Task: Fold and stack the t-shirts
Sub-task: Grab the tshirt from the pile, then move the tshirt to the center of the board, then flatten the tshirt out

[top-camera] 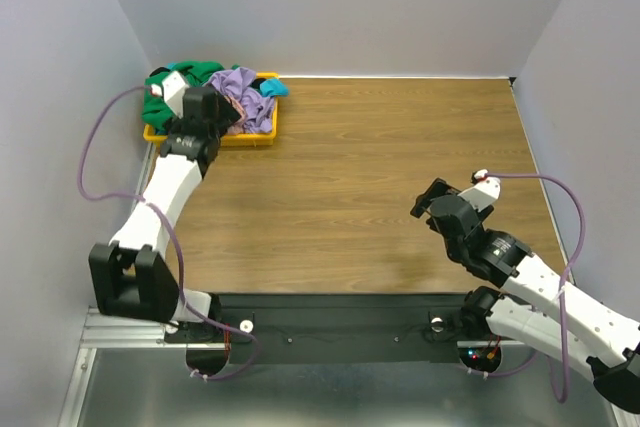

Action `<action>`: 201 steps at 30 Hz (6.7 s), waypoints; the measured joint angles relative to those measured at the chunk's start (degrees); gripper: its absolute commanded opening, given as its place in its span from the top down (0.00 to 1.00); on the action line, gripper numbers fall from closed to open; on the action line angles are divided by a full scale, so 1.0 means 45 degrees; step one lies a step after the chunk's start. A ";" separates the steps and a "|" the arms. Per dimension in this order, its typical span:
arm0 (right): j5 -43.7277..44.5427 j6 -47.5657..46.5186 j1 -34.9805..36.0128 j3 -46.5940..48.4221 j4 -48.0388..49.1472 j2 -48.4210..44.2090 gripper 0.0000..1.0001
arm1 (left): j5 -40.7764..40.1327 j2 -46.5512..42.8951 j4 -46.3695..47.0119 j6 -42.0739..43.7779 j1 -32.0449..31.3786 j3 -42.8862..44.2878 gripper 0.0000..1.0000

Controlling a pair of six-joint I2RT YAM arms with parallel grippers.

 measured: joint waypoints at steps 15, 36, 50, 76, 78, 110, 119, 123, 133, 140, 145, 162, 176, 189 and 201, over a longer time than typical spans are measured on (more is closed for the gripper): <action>0.0321 -0.0413 0.0000 0.0000 0.0282 0.1768 0.00 | 0.0962 1.0006 -0.1093 0.1549 0.3483 1.0817 0.02; 0.0350 -0.0884 0.0000 0.0126 0.0476 0.3424 0.00 | 0.2361 1.3648 -0.1171 0.1545 0.4507 1.4047 1.00; 0.0291 -0.0947 0.0000 0.0126 0.0495 0.3424 0.00 | 0.2385 0.7334 -0.0743 0.1520 0.4410 1.4188 1.00; -0.1394 -0.1117 0.0000 0.0787 0.0495 -0.0301 0.00 | 0.0937 0.0359 0.0811 0.1846 -0.6309 0.8204 1.00; -0.1389 -0.0908 0.0000 0.0962 0.0238 -0.0714 0.00 | 0.0248 0.0583 0.0578 0.1457 -0.7529 0.7694 1.00; -0.6251 0.0491 0.0000 -0.0330 -0.2662 0.2939 0.00 | 0.0291 -0.1073 -0.0228 -0.3011 -0.4002 -0.5804 0.02; -0.7310 0.1676 0.0000 -0.1365 -0.3279 0.1836 0.13 | 0.1423 0.1608 0.1647 -0.2686 -0.3716 -0.5615 0.21; -0.6873 0.2103 0.0000 -0.1394 -0.3211 0.2613 0.55 | 0.1715 0.2395 0.2259 -0.2535 -0.3716 -0.5153 0.53; -0.5440 0.2113 0.0000 -0.0986 -0.2273 0.3861 1.00 | 0.2195 0.2778 0.2594 -0.2113 -0.3687 -0.5056 1.00; -0.3283 0.1180 0.0000 0.1243 -0.2220 0.2331 1.00 | 0.2030 -0.0831 0.1753 -0.1938 -0.3696 -0.5056 1.00; -0.1855 0.0121 0.0000 0.3687 -0.2331 0.1593 1.00 | 0.1695 -0.4260 0.1331 -0.1719 -0.3721 -0.4163 1.00; 0.0981 -0.3667 0.0000 1.2594 -0.2210 0.0767 1.00 | 0.2050 -0.8840 0.0850 0.0005 -0.3798 0.0889 1.00; 0.3366 -0.4265 -0.0010 1.2488 -0.2244 0.4444 0.99 | 0.1647 -0.5702 0.0957 -0.0476 -0.3793 0.0238 1.00; -0.1647 -0.4430 -0.6761 1.0700 -0.1273 1.2196 1.00 | 0.2025 0.3672 0.0578 -0.0563 -0.2822 0.0291 1.00; -0.5153 -0.5824 -0.9267 1.2774 0.0287 1.6266 0.03 | 0.2059 0.7436 0.0403 -0.0078 -0.2565 0.4391 0.02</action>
